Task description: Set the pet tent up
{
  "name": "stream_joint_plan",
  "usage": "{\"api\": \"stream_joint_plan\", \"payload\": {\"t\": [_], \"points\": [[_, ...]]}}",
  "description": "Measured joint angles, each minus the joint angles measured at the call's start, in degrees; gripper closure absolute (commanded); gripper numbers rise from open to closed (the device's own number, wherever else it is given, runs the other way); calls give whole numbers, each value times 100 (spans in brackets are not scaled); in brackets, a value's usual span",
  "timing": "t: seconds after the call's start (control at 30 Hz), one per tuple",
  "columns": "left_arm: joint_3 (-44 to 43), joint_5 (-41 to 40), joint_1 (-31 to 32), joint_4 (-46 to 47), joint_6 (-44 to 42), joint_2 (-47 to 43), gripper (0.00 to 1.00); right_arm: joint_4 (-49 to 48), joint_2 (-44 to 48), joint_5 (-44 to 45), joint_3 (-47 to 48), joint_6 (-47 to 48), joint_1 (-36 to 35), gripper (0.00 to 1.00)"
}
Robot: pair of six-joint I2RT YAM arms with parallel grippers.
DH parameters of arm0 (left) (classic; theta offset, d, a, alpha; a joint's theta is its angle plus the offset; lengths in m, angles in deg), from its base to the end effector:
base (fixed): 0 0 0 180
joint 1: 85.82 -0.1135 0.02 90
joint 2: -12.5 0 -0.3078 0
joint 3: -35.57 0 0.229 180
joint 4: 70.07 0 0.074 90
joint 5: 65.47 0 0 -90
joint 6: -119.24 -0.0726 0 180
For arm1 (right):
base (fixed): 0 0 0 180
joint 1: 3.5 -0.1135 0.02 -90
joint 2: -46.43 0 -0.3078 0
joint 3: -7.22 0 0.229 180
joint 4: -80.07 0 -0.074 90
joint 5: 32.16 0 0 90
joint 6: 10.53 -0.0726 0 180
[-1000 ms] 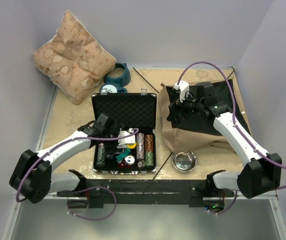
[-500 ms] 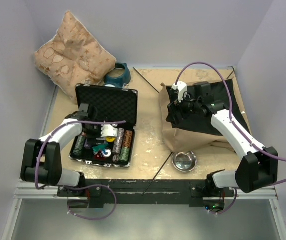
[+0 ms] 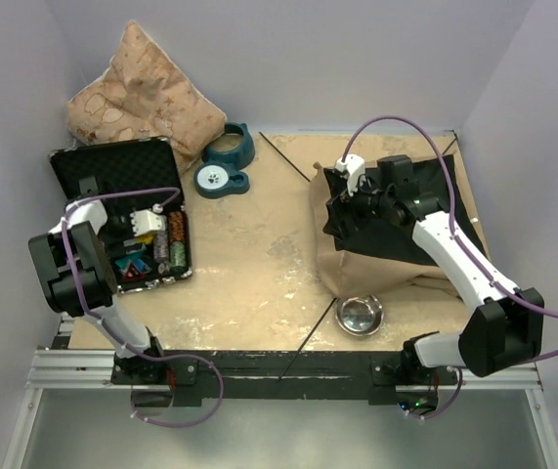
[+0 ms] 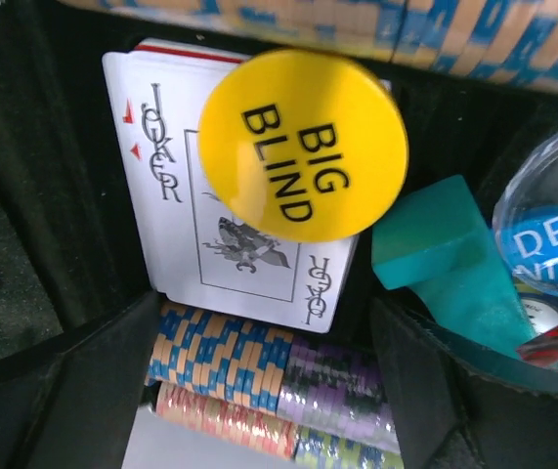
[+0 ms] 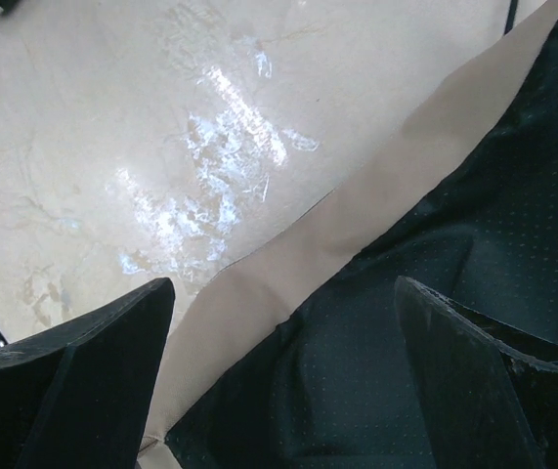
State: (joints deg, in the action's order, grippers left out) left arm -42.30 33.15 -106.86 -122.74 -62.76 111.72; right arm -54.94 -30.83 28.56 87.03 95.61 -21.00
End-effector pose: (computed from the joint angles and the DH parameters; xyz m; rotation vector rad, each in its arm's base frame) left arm 0.3051 0.1057 0.1938 1.6819 2.3076 0.2156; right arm 0.2585 0.1187 0.3312 -0.9002 2.0816 0.6003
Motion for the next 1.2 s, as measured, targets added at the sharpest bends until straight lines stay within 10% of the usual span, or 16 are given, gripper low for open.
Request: {"api": "stream_joint_plan", "payload": {"t": [0.47, 0.7, 1.1, 1.2], "points": [[-1008, 868, -136, -1770, 619, -1954, 0, 1670, 1375, 492, 667, 1786, 26, 1], [-1333, 2251, 1082, -2317, 1985, -2837, 2, 2361, 1655, 426, 103, 2896, -9, 2], [-188, 3842, 2332, -1784, 3974, -3064, 6, 2577, 562, -140, -343, 4623, -28, 4], [-138, 4017, 2332, -1440, 4345, -3045, 8, 2767, 203, -356, -343, 4883, -120, 22]]}}
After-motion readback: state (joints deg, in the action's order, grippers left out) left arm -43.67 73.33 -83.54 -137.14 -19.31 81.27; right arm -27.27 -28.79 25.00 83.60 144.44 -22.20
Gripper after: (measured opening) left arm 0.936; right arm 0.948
